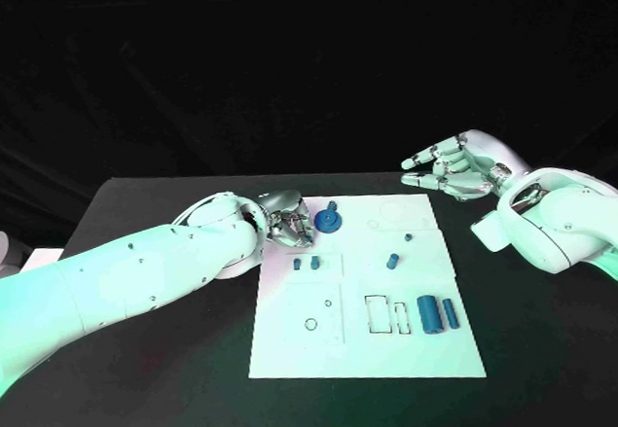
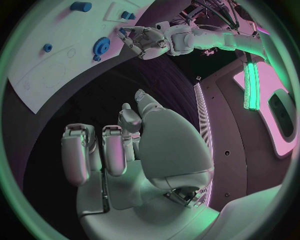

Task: Assemble the parts on the task board

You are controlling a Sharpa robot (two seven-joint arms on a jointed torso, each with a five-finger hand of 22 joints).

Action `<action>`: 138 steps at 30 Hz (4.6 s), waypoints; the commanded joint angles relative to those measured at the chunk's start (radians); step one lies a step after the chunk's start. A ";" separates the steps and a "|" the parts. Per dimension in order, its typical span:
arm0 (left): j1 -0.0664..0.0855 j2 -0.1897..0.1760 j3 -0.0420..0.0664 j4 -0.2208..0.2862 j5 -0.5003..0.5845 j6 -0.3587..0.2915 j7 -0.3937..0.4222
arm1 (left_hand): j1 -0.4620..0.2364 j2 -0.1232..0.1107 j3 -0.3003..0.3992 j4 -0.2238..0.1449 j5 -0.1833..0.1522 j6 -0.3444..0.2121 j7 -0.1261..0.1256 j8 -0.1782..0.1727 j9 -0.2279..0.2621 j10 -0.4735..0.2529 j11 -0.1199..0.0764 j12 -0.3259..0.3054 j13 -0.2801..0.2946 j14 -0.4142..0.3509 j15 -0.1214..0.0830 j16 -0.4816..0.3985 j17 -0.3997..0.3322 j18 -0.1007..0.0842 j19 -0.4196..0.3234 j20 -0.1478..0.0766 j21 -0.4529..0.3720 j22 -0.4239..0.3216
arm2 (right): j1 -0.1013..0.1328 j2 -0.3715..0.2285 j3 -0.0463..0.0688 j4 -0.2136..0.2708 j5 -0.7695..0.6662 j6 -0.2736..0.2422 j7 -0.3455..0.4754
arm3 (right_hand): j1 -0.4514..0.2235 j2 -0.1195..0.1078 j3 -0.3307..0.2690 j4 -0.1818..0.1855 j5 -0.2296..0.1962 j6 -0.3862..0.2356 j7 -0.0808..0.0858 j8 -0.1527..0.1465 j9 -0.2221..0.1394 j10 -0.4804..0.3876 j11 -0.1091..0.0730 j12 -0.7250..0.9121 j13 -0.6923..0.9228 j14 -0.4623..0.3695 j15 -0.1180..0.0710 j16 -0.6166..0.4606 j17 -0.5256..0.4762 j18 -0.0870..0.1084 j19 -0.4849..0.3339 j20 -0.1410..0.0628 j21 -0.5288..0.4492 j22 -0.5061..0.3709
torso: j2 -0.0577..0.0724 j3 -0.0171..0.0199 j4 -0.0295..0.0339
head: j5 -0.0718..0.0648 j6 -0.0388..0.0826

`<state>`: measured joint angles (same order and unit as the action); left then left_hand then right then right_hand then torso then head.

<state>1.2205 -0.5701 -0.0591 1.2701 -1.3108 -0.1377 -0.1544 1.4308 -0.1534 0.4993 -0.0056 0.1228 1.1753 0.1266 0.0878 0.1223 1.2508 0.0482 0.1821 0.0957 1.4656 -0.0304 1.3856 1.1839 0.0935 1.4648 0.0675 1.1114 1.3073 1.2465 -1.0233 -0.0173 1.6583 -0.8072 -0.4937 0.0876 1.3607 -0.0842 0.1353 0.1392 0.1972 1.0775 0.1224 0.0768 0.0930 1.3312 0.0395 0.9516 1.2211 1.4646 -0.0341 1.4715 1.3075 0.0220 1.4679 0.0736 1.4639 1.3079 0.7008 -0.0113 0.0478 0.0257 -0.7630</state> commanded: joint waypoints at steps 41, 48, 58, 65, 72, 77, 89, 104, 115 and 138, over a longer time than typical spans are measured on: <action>-0.002 0.013 -0.004 -0.011 -0.008 0.058 -0.012 | -0.020 -0.006 -0.008 -0.006 -0.008 0.007 -0.002 -0.005 0.000 0.012 0.002 -0.013 0.002 0.034 -0.001 -0.002 -0.006 -0.020 0.049 -0.002 0.025 0.121 | -0.001 0.004 0.000 -0.001 -0.003 0.011 0.014 | 0.007 0.007 -0.005 0.000 0.000 -0.005 0.002 -0.003 0.002 -0.008 -0.002 -0.007 -0.003 0.078 -0.001 -0.005 0.148 0.014 0.026 -0.002 -0.006 0.139 | 0.000 -0.0005 0.0010 | 0.002 -0.002; -0.002 0.015 -0.004 -0.012 -0.007 0.065 -0.025 | -0.027 -0.008 -0.011 -0.006 -0.008 -0.004 0.001 -0.013 -0.004 0.005 0.005 -0.025 0.000 0.034 0.001 -0.002 -0.007 -0.020 0.049 -0.001 0.026 0.122 | -0.001 0.005 0.000 -0.001 -0.003 0.013 0.013 | 0.008 0.008 -0.006 0.000 0.000 -0.004 0.002 -0.002 0.002 -0.009 -0.002 -0.011 -0.007 0.078 -0.001 -0.006 0.147 0.014 0.025 -0.002 -0.007 0.138 | 0.000 0.0002 -0.0012 | 0.003 0.000; -0.002 0.014 -0.004 -0.014 -0.007 0.105 -0.067 | -0.060 -0.030 -0.024 0.003 -0.007 -0.078 0.029 -0.027 -0.032 -0.062 0.036 -0.074 -0.018 0.026 0.024 -0.013 -0.033 -0.017 0.040 0.014 -0.013 0.112 | -0.001 0.006 0.000 -0.001 -0.003 0.011 0.015 | 0.009 0.007 -0.007 0.000 0.000 -0.005 0.003 -0.003 0.002 -0.009 -0.002 -0.013 -0.008 0.078 -0.001 -0.006 0.146 0.015 0.025 -0.002 -0.008 0.137 | 0.000 0.0002 0.0006 | 0.002 -0.003; -0.002 0.014 -0.004 -0.014 -0.005 0.102 -0.071 | -0.063 -0.032 -0.025 0.004 -0.007 -0.089 0.036 -0.027 -0.038 -0.066 0.040 -0.078 -0.020 0.026 0.028 -0.012 -0.035 -0.017 0.039 0.017 -0.015 0.112 | -0.001 0.007 0.000 -0.002 -0.002 0.013 0.015 | 0.009 0.006 -0.008 0.000 -0.001 -0.006 0.003 -0.003 0.002 -0.011 -0.002 -0.017 -0.011 0.077 -0.001 -0.010 0.143 0.015 0.024 -0.002 -0.010 0.135 | 0.000 0.0002 -0.0008 | 0.004 -0.002; -0.002 0.011 -0.004 -0.015 -0.005 0.095 -0.077 | -0.063 -0.032 -0.024 0.004 -0.006 -0.103 0.043 -0.027 -0.045 -0.074 0.046 -0.083 -0.022 0.026 0.033 -0.012 -0.037 -0.016 0.038 0.021 -0.019 0.111 | -0.001 0.007 0.000 -0.004 -0.003 0.016 0.009 | 0.009 0.006 -0.010 0.000 -0.001 -0.007 0.003 -0.004 0.002 -0.017 -0.002 -0.030 -0.019 0.076 -0.001 -0.012 0.140 0.016 0.022 -0.002 -0.013 0.132 | 0.000 -0.0003 -0.0003 | 0.001 -0.002; -0.002 0.003 -0.003 -0.014 0.002 0.076 -0.071 | -0.061 -0.039 -0.024 0.002 -0.005 -0.157 0.060 -0.028 -0.059 -0.102 0.061 -0.098 -0.027 0.023 0.045 -0.015 -0.046 -0.009 0.030 0.030 -0.072 0.093 | -0.001 0.007 0.000 -0.015 -0.033 0.046 -0.016 | 0.021 0.011 -0.010 0.009 -0.007 -0.026 0.008 -0.009 -0.001 -0.177 0.003 -0.407 -0.265 0.072 0.002 -0.028 0.125 0.020 0.012 0.000 -0.028 0.118 | 0.000 -0.0015 -0.0001 | -0.004 0.000; 0.002 -0.079 0.007 0.020 0.253 -0.093 0.056 | -0.040 -0.028 -0.095 -0.001 -0.003 -0.204 0.059 -0.020 -0.056 -0.231 0.073 -0.107 -0.031 -0.016 0.051 -0.115 -0.214 0.045 -0.019 0.045 -0.416 -0.048 | -0.001 0.007 0.000 -0.077 -0.272 0.169 -0.092 | 0.103 -0.023 0.031 0.022 -0.039 -0.031 0.015 -0.011 -0.018 -0.170 0.027 -0.821 -0.780 0.070 0.022 -0.063 0.079 0.017 0.022 0.016 -0.020 0.129 | -0.001 0.0001 -0.0011 | -0.009 0.005; -0.002 -0.259 0.008 0.158 1.281 -0.098 0.512 | -0.051 0.030 -0.001 0.014 0.002 -0.127 0.054 0.017 -0.053 -0.133 0.059 -0.017 -0.024 -0.178 0.047 -0.300 -0.520 0.086 -0.142 0.043 -0.757 -0.189 | -0.035 0.029 0.000 -0.084 -0.866 0.259 -0.233 | 0.158 -0.028 0.100 0.006 -0.126 0.032 -0.003 -0.005 -0.015 -0.103 0.013 -0.863 -0.911 0.071 0.011 -0.060 0.076 0.016 0.026 0.009 -0.018 0.132 | 0.000 -0.0019 -0.0011 | -0.057 0.030; -0.010 -0.328 0.007 0.254 1.487 -0.032 0.582 | -0.083 0.024 -0.045 0.022 0.001 -0.129 0.048 0.021 -0.053 -0.117 0.051 0.019 -0.015 -0.191 0.043 -0.293 -0.534 0.088 -0.142 0.042 -0.769 -0.203 | -0.065 0.086 -0.002 -0.108 -1.006 0.316 -0.279 | 0.146 -0.050 0.124 0.017 -0.143 0.031 -0.016 -0.011 -0.018 -0.129 0.011 -0.887 -0.963 0.071 0.012 -0.065 0.068 0.018 0.022 0.008 -0.026 0.125 | 0.000 -0.0039 0.0008 | -0.071 0.039; -0.010 -0.351 0.007 0.289 1.490 -0.053 0.588 | -0.072 0.023 -0.057 0.006 0.002 -0.142 0.052 0.017 -0.056 -0.124 0.053 0.033 -0.014 -0.196 0.043 -0.288 -0.541 0.087 -0.139 0.040 -0.774 -0.210 | -0.091 0.137 -0.003 -0.144 -1.042 0.364 -0.280 | 0.141 -0.048 0.160 0.023 -0.140 0.054 -0.022 -0.006 -0.016 -0.121 0.004 -0.883 -1.013 0.072 -0.002 -0.065 0.066 0.026 0.009 -0.005 -0.054 0.097 | -0.001 -0.0015 -0.0002 | -0.074 0.029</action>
<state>1.2099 -0.9212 -0.0528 1.5580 0.1715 -0.1969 0.4157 1.3562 -0.1306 0.4480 0.0013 0.1265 1.0412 0.1778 0.1076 0.0679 1.1293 0.0981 0.2090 0.0800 1.2780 0.0107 1.0931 0.6438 0.1634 1.3289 0.1105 0.3405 1.0984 1.1573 -0.8880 -0.0202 1.5153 -1.8209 -0.1610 -0.1863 1.4978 -0.1293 0.2903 0.1641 0.0615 1.1244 0.0977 0.0690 0.0759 1.2025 0.0427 0.0686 0.2094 1.4683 -0.0308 1.4079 1.3081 0.0380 1.4661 0.0786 1.4135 1.3073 0.6999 -0.0130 0.0481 -0.0475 -0.7335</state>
